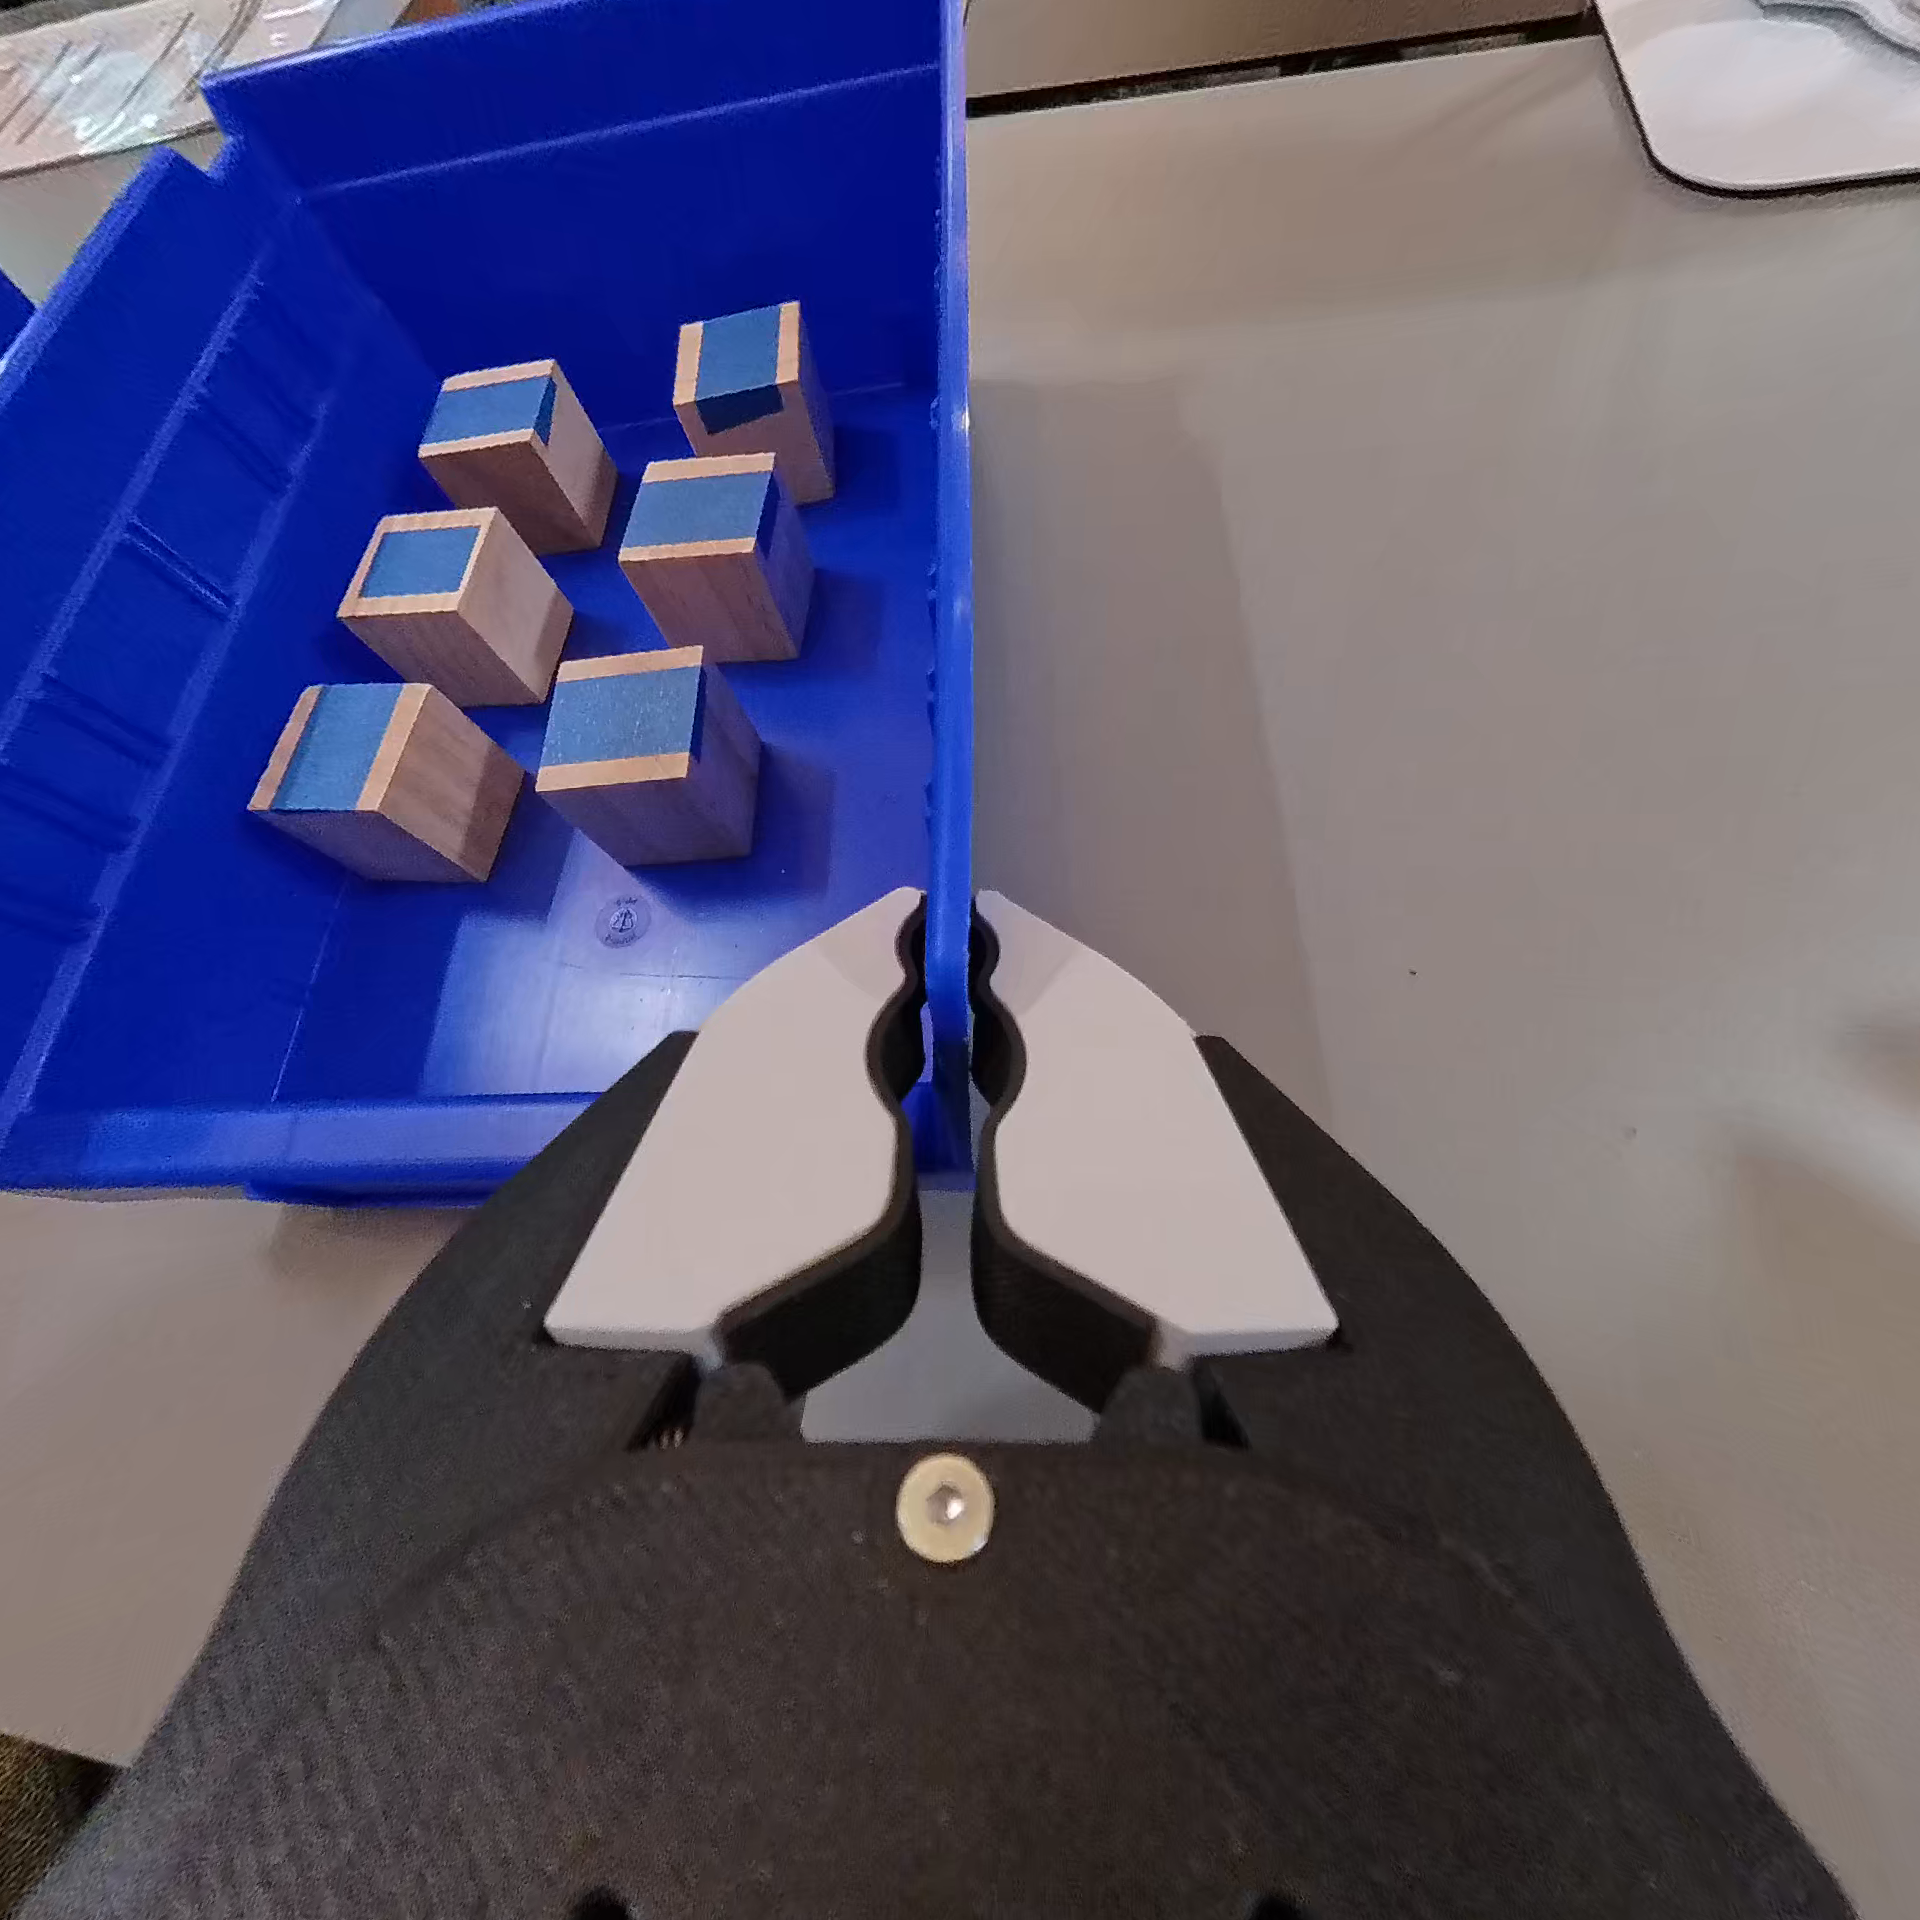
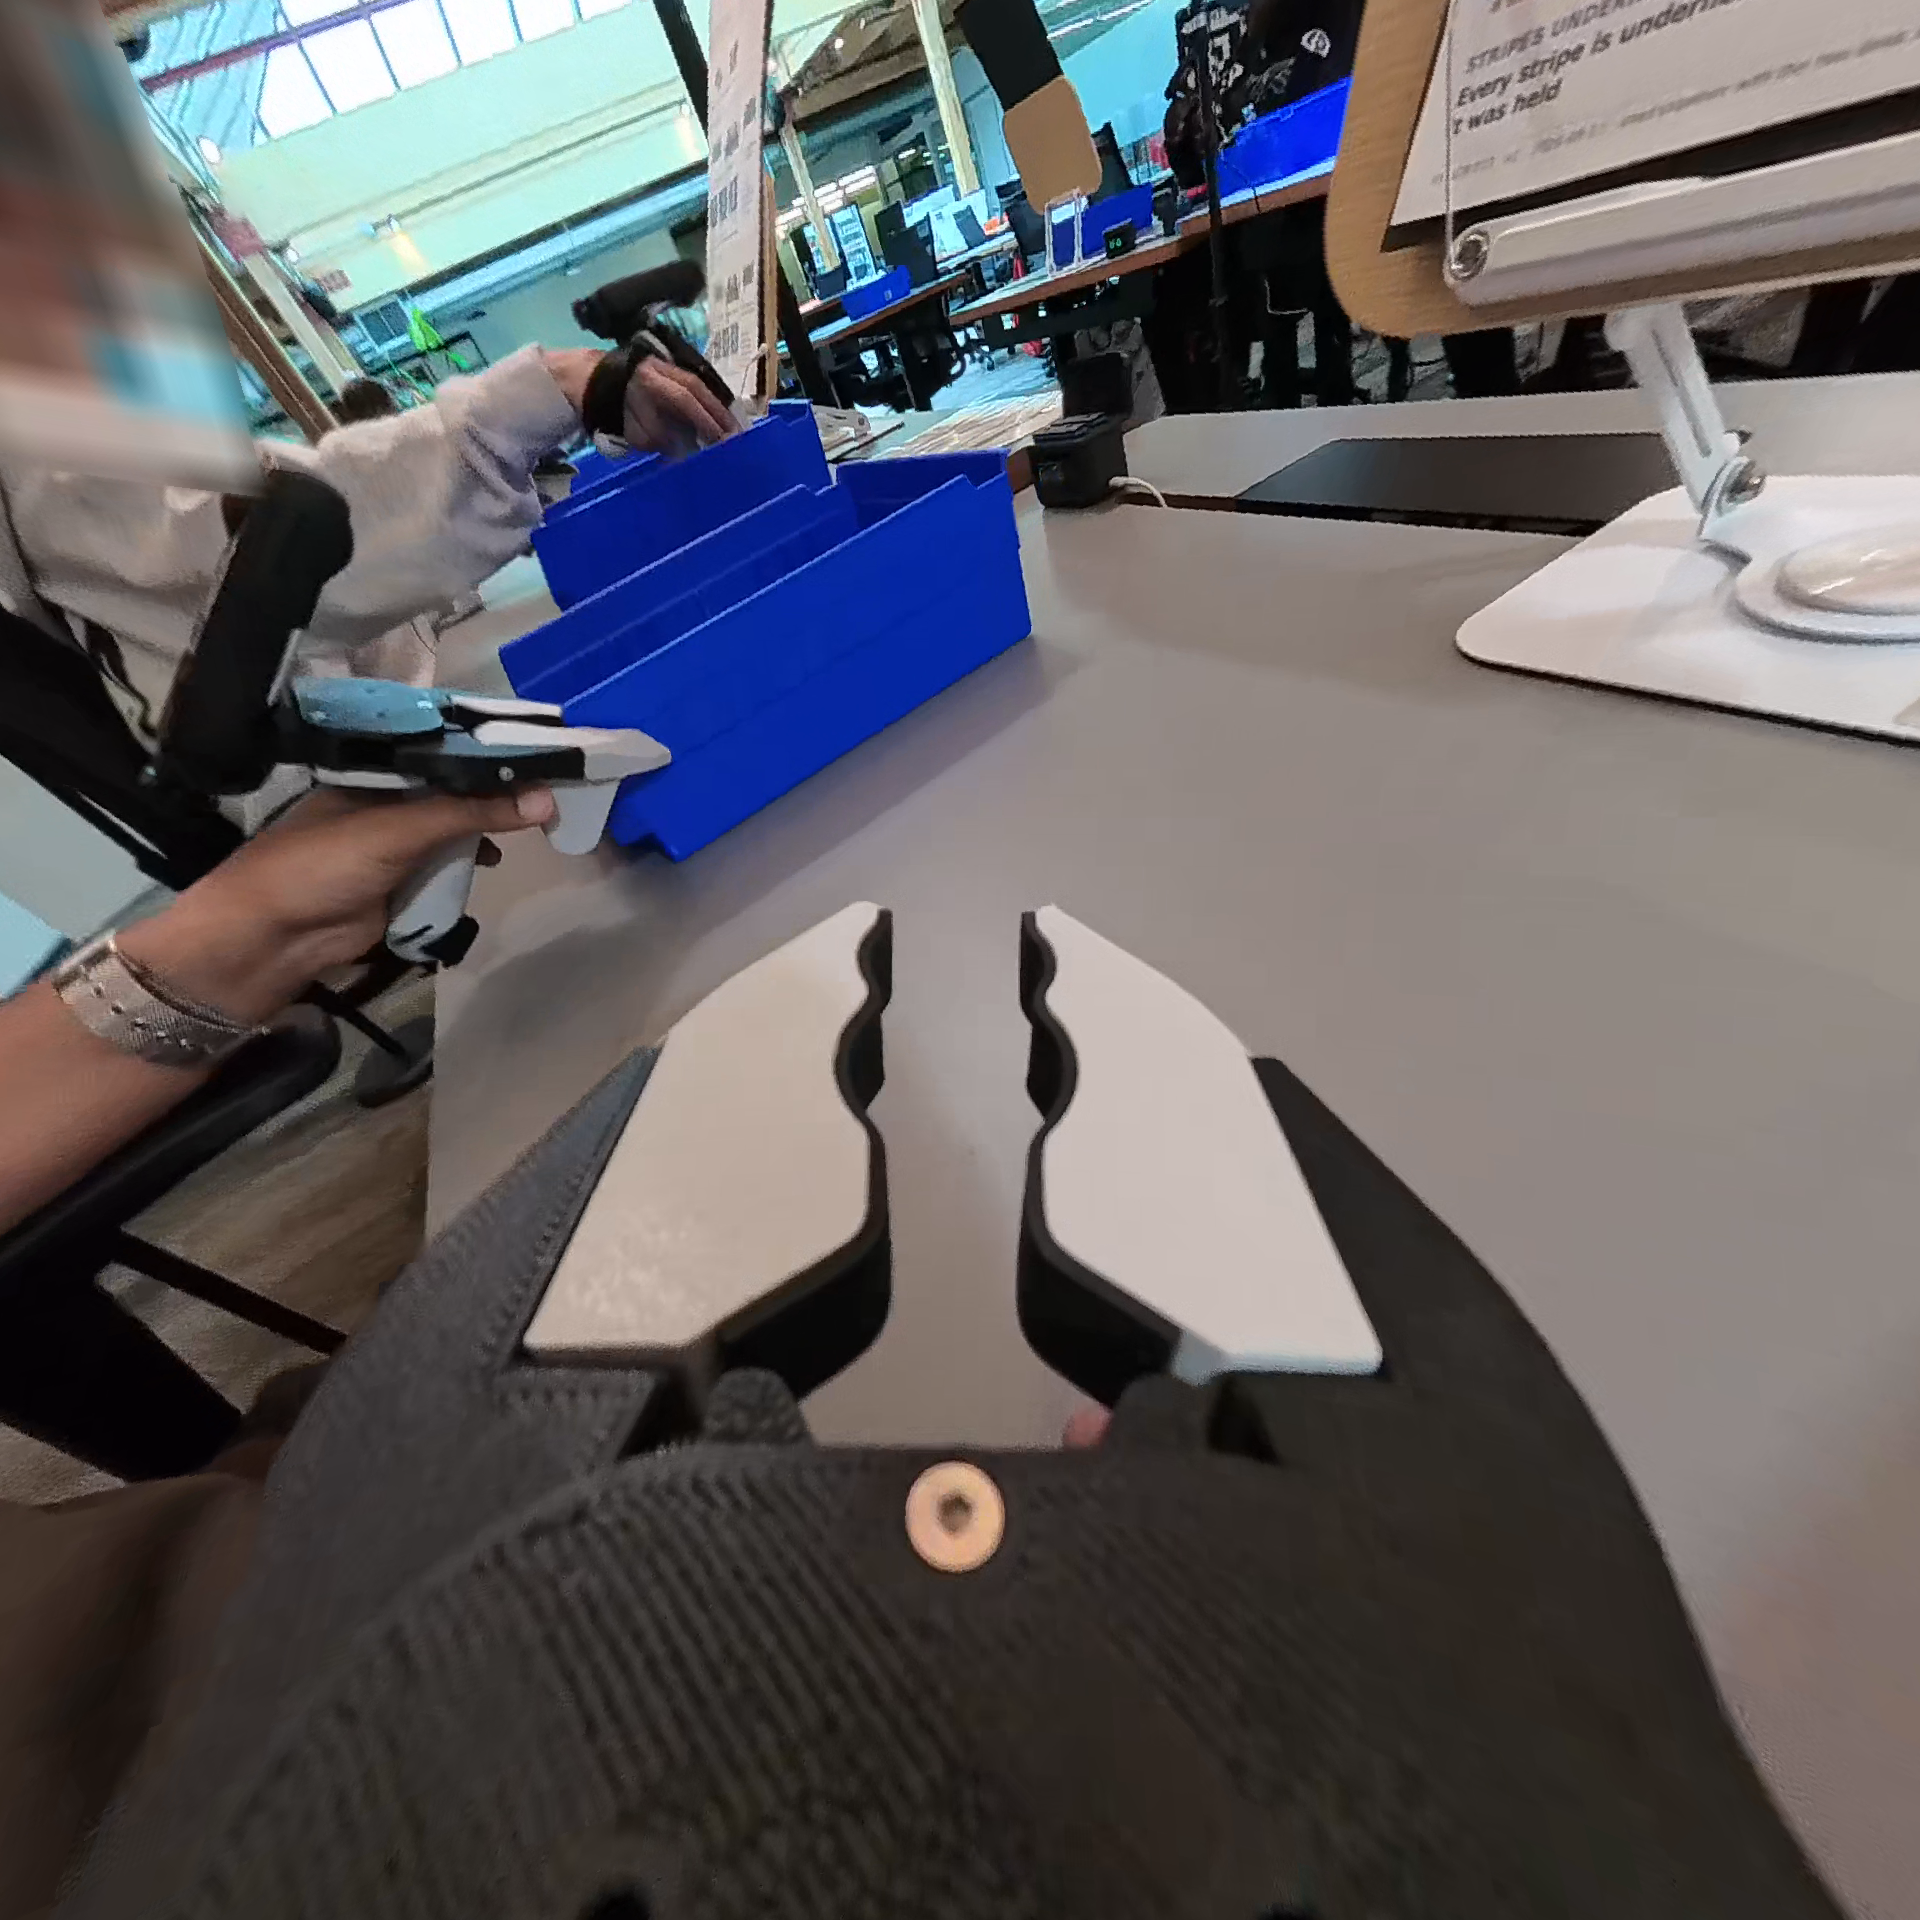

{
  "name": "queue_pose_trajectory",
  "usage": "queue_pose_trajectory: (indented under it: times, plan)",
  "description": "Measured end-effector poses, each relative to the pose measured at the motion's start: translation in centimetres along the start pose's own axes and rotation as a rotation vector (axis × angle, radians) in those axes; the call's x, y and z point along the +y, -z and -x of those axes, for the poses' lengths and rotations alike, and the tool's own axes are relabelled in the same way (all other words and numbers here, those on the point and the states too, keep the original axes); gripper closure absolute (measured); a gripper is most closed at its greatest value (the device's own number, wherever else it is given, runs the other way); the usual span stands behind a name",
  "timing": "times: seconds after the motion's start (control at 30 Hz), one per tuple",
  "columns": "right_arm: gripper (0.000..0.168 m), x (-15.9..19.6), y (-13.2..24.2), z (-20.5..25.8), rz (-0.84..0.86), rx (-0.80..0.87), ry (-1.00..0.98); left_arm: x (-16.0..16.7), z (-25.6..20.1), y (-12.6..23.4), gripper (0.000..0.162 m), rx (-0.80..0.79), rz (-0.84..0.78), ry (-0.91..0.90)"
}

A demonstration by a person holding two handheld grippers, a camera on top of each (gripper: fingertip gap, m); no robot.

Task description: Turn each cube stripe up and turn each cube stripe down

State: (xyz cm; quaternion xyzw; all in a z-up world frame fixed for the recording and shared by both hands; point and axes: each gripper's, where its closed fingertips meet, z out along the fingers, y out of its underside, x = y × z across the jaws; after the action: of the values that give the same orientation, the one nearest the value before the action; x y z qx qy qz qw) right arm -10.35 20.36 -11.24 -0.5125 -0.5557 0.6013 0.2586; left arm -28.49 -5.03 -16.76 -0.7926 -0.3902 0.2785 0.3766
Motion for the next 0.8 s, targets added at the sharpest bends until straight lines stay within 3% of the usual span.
queue_pose_trajectory:
  times: [0.23, 0.8]
  plan:
    - [0.141, -0.4, -0.5, 0.2, -0.016, -0.06, -0.097, 0.6, -0.1, 1.0, 0.157, -0.012, 0.014, -0.012]
    - [0.14, 0.3, -0.9, 0.4, 0.035, -0.048, -0.041, 1.1, -0.4, 2.0, 0.159, 0.057, 0.0, -0.019]
